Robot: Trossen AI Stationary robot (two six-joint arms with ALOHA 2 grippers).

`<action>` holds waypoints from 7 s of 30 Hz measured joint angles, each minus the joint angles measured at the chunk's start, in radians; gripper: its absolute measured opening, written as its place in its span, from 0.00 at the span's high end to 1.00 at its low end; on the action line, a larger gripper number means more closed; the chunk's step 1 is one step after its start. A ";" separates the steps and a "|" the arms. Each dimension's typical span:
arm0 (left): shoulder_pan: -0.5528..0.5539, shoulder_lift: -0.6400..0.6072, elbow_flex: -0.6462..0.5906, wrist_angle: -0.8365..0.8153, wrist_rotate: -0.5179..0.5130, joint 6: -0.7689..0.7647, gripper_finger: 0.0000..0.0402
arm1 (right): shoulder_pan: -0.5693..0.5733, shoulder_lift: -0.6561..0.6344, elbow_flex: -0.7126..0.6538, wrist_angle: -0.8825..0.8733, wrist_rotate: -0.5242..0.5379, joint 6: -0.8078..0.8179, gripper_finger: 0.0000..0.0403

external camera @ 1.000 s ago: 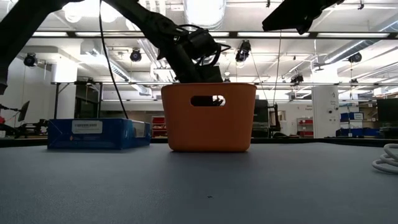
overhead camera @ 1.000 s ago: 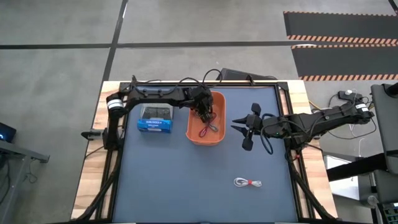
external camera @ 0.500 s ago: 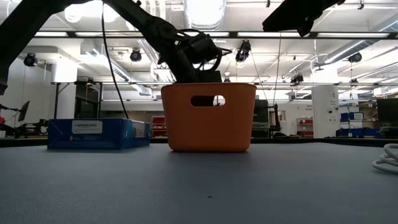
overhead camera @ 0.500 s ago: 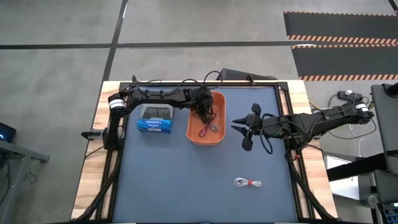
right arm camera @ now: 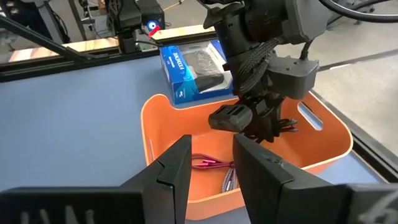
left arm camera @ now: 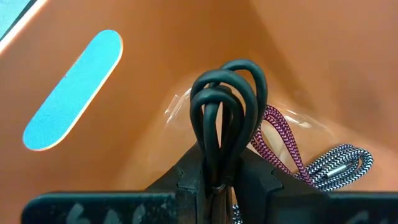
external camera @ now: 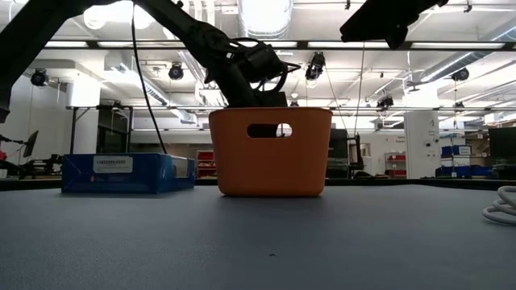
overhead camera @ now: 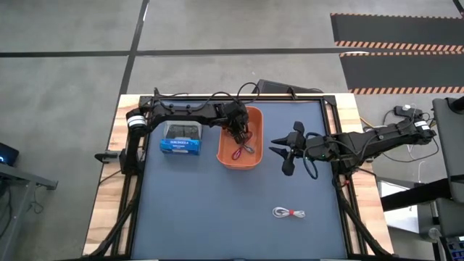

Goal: Pick and place USB-C Cables
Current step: Put the black charger cable into the orange bin, then put the white charger cable into the orange bin

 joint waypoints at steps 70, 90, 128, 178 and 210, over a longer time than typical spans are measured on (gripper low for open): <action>-0.298 -0.808 -0.658 0.875 0.009 0.156 0.50 | 0.420 0.450 0.141 -0.526 -0.550 0.591 0.81; -0.298 -0.808 -0.660 0.875 0.009 0.157 0.50 | 0.461 0.669 0.203 -0.518 -0.518 0.474 0.57; -0.298 -0.807 -0.657 0.905 0.008 0.165 0.50 | 0.469 0.604 0.146 -0.449 -0.315 0.434 0.92; -0.300 -0.569 -0.662 1.183 0.121 0.051 0.50 | -0.098 0.298 -0.325 1.347 -0.282 -0.224 0.92; -0.313 -0.229 -0.504 1.378 0.256 -0.134 0.56 | -0.103 0.319 -0.319 1.368 -0.281 -0.270 0.89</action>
